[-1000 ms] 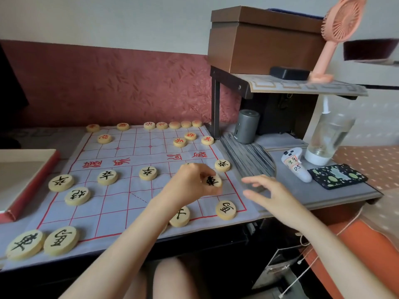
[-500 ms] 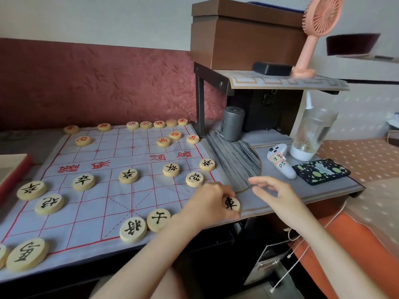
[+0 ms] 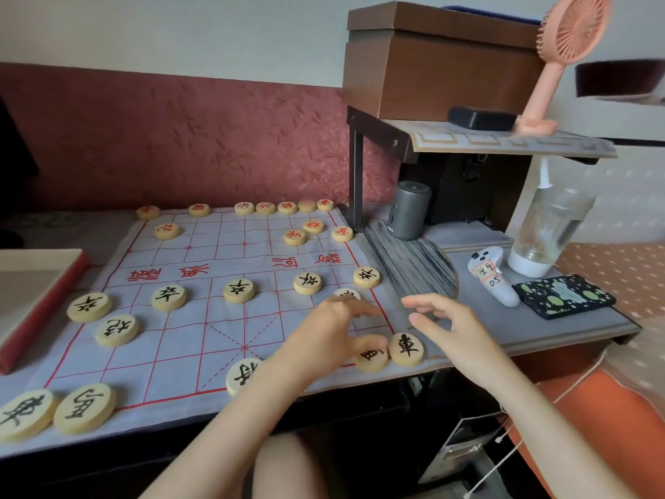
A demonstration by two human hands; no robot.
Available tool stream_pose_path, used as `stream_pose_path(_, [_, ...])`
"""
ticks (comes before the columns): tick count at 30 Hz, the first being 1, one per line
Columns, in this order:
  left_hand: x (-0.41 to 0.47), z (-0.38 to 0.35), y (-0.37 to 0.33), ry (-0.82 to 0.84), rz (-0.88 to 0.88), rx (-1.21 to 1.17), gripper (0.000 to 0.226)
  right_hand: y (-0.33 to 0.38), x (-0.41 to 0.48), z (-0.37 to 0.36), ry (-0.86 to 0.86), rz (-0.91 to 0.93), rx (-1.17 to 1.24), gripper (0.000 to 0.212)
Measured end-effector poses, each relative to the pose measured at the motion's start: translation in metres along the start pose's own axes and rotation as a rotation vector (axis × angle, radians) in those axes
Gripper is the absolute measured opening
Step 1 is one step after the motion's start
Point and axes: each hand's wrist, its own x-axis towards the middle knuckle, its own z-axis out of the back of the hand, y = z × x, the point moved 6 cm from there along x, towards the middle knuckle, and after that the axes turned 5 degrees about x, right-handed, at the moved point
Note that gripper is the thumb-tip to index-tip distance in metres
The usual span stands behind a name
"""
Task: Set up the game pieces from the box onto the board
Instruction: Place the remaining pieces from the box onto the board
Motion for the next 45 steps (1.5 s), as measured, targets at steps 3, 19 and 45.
stream_pose_path(3, [-0.017, 0.030, 0.018, -0.084, 0.025, 0.021, 0.038, 0.018, 0.005, -0.023, 0.045, 0.044, 0.006, 0.025])
stream_pose_path(19, [-0.112, 0.172, 0.127, -0.328, 0.298, 0.168, 0.029, 0.151, 0.064, -0.168, 0.313, 0.248, -0.057, 0.027])
stream_pose_path(45, [-0.268, 0.288, 0.283, -0.402, 1.038, 0.618, 0.043, 0.259, 0.095, -0.428, 0.620, 0.372, -0.151, 0.031])
